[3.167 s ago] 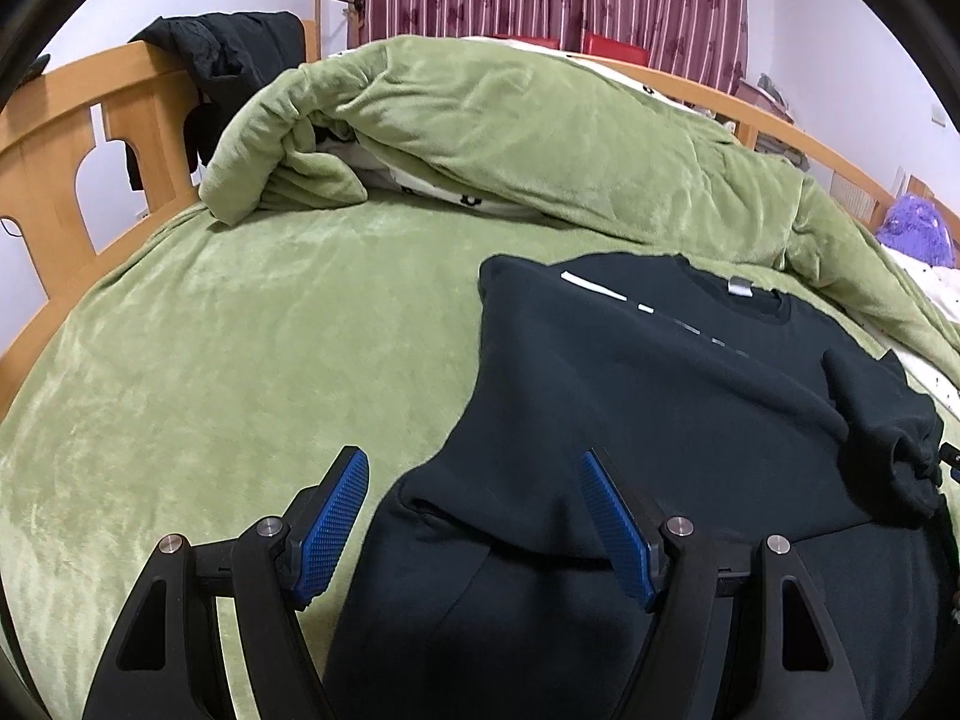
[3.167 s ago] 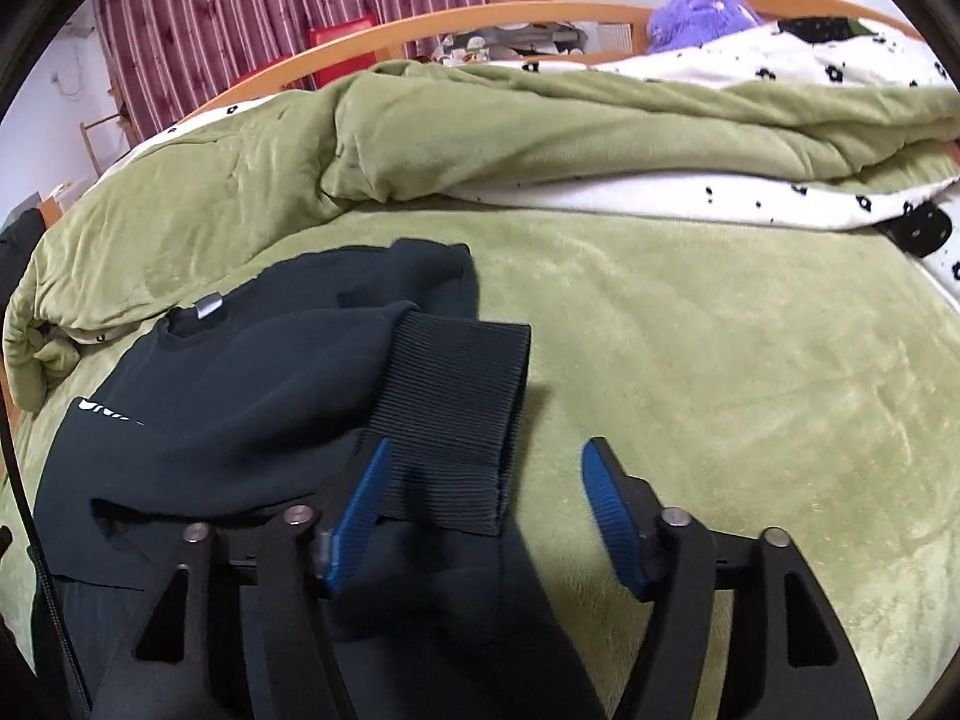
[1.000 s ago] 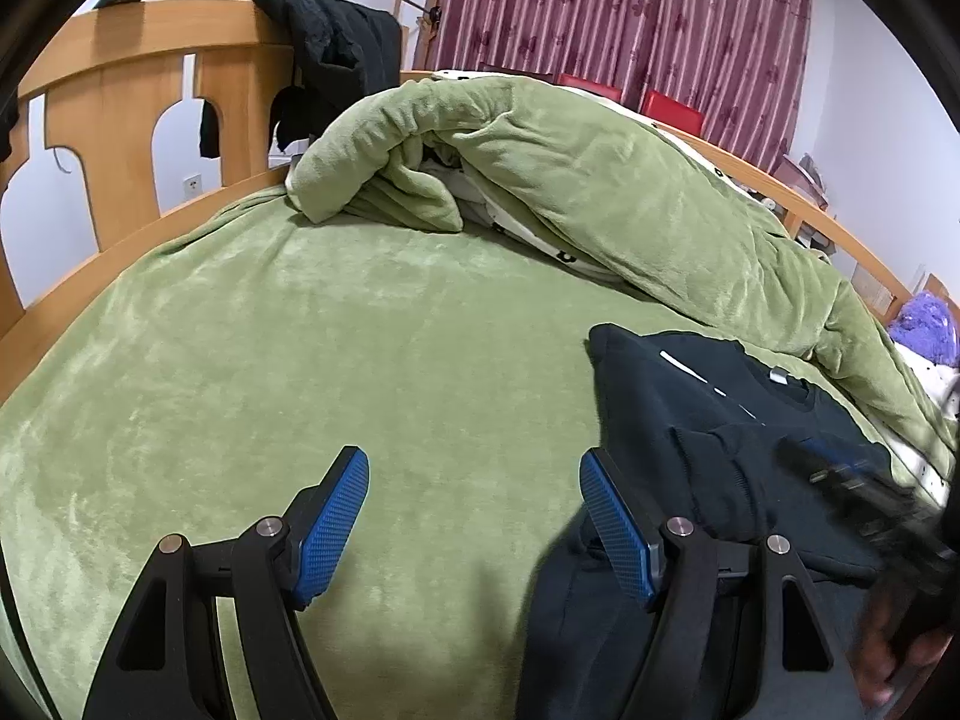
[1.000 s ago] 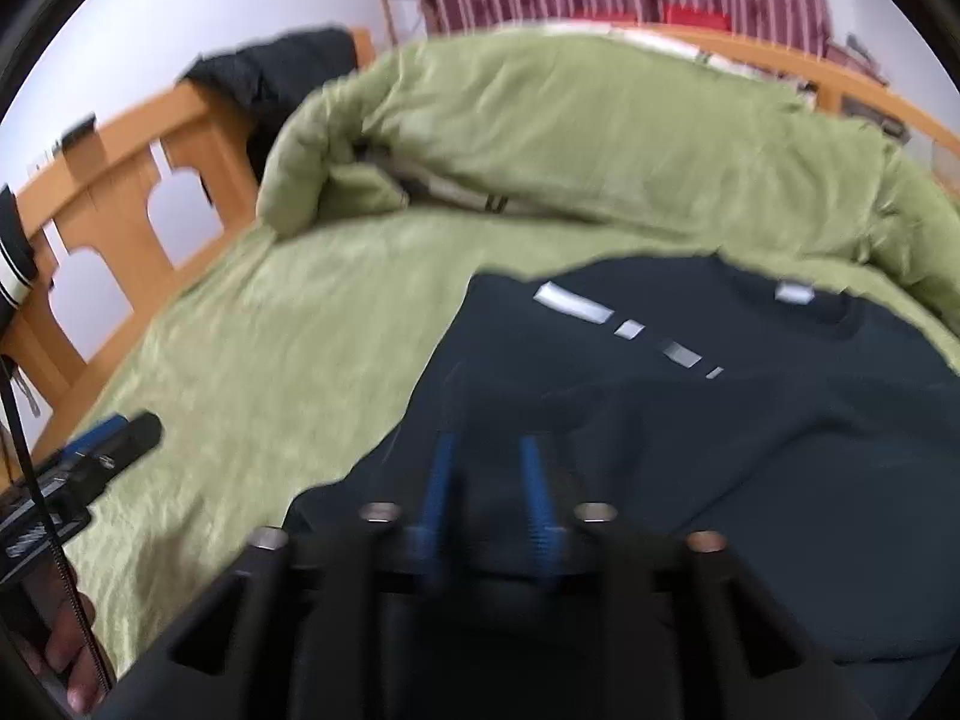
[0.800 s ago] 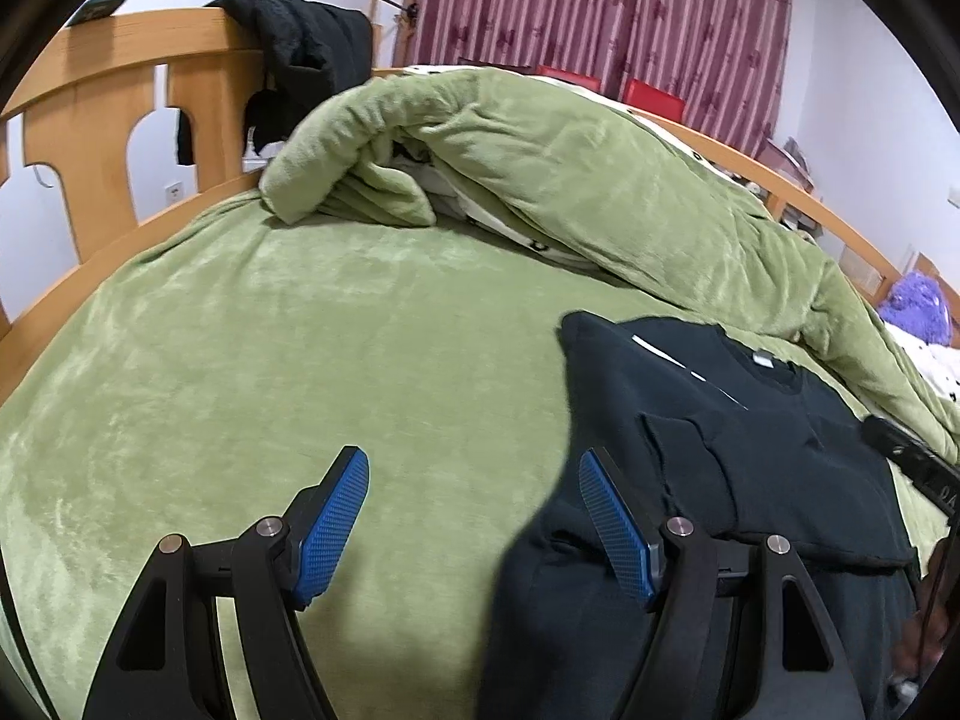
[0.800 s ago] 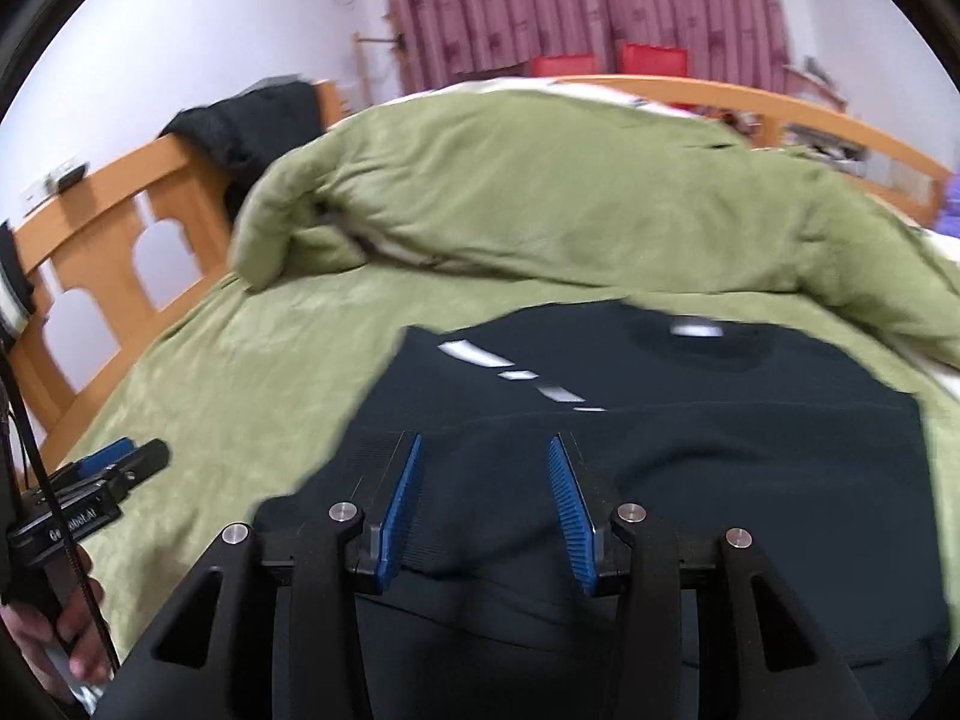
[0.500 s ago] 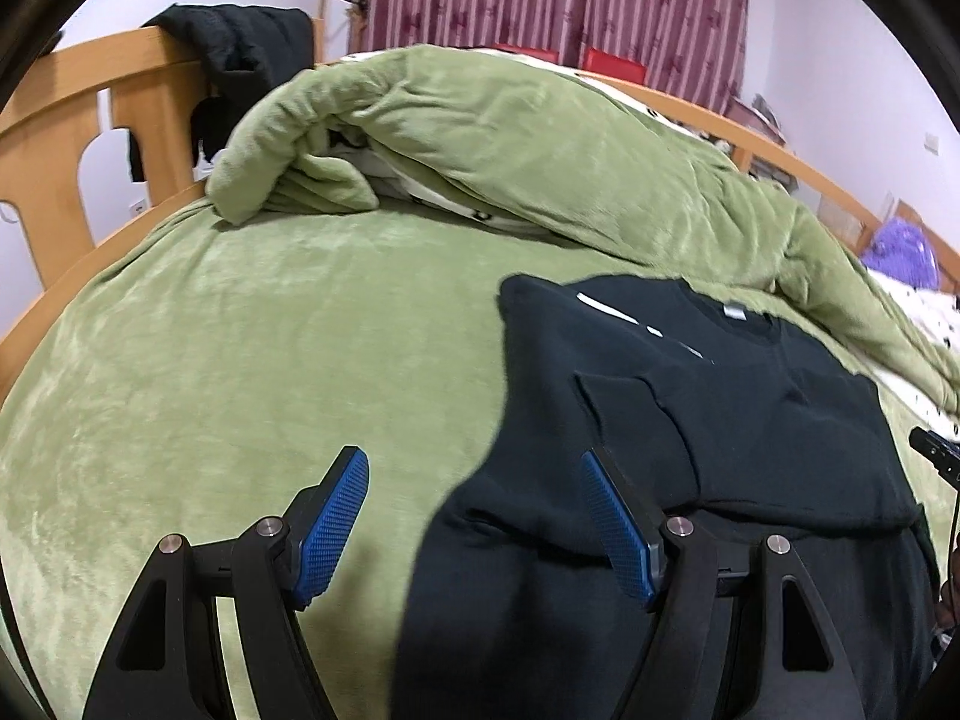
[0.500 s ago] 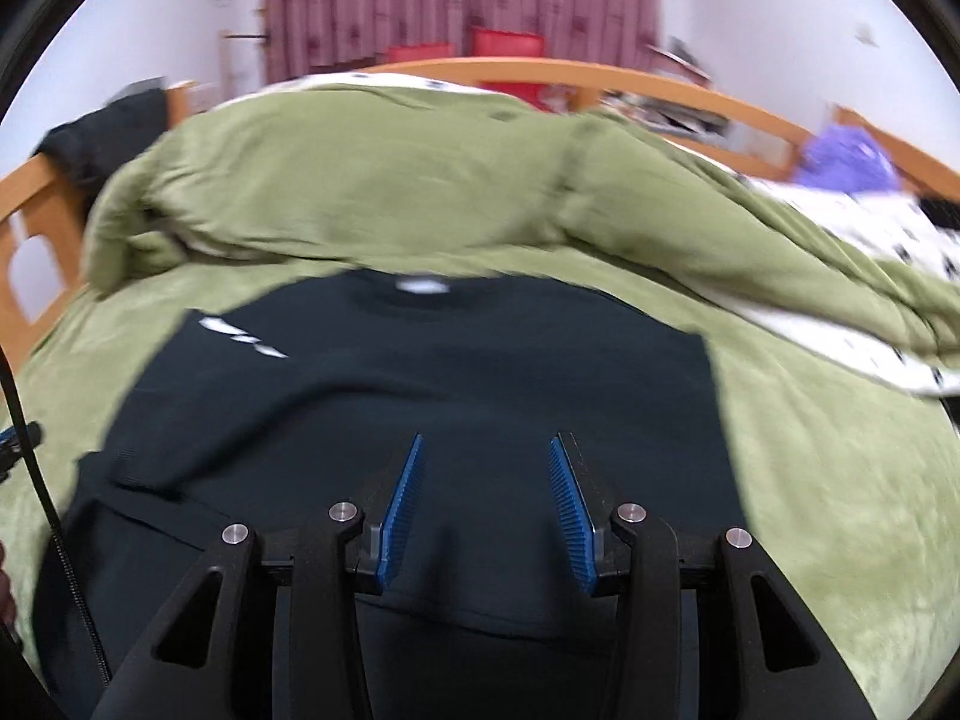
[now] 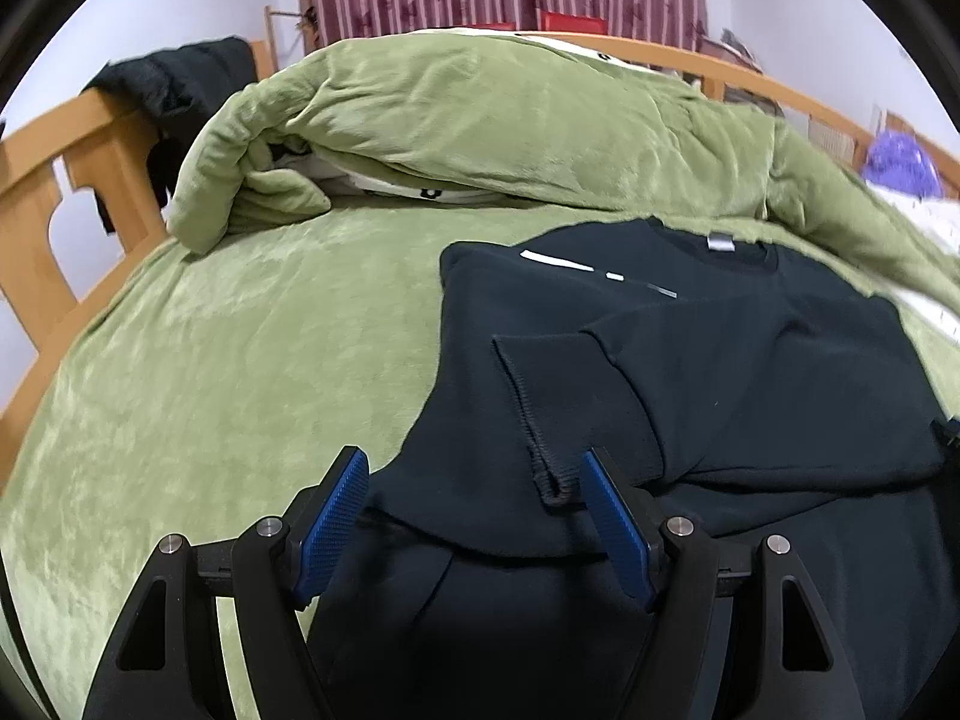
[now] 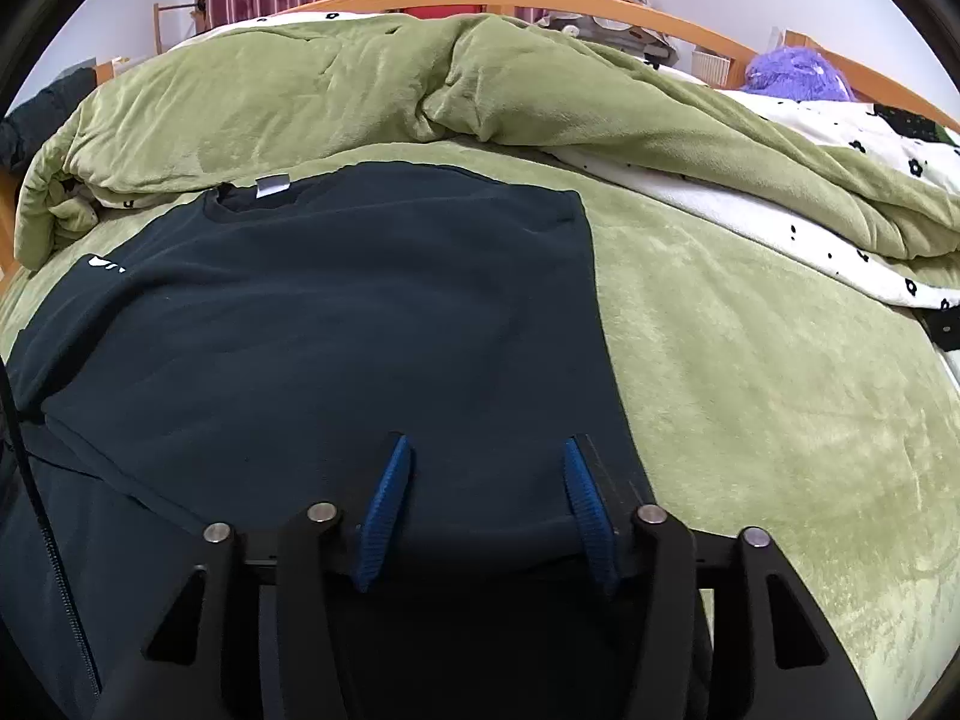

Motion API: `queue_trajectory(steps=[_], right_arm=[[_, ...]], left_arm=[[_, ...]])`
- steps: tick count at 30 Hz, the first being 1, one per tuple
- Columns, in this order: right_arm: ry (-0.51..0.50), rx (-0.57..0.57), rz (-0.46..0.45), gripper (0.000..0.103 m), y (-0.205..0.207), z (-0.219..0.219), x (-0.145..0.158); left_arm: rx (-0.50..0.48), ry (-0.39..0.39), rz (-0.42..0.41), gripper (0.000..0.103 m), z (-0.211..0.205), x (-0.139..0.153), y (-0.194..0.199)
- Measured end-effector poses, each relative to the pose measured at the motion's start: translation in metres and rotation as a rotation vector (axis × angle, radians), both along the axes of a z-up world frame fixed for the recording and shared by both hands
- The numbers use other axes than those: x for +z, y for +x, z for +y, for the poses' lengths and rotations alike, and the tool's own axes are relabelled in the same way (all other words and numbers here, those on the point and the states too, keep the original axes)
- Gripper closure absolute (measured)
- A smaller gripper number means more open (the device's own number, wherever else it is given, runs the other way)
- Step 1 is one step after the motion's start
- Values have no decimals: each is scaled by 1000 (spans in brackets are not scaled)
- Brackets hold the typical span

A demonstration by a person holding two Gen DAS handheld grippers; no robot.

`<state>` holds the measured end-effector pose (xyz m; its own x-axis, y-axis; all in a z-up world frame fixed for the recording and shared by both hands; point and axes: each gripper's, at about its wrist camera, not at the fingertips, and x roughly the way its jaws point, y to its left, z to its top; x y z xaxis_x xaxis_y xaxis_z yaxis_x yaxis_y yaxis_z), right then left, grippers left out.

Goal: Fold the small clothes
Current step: 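Move both grippers to the ribbed hem of the sweatshirt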

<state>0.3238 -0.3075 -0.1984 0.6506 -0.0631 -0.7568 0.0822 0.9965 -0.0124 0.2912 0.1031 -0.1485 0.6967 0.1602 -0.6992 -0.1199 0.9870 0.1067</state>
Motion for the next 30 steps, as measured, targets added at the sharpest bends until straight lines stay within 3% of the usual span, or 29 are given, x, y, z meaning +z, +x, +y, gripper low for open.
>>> queue_trajectory(steps=[4,8,12,30], right_arm=[[-4,10,-3,37,0,-3,-4],[18,1,-2,37,2,-7,-8],[-37,-6,7,37,5,-1,-11],[-43,-33,21,33,-3,-9,-7]], left_arm=[[0,23,27,32,-6,-11,9],[20,44,48,30,-4,-22,15],[52,93,78,30,0,-33,22],[31,53,57,30,-4,-23,13]])
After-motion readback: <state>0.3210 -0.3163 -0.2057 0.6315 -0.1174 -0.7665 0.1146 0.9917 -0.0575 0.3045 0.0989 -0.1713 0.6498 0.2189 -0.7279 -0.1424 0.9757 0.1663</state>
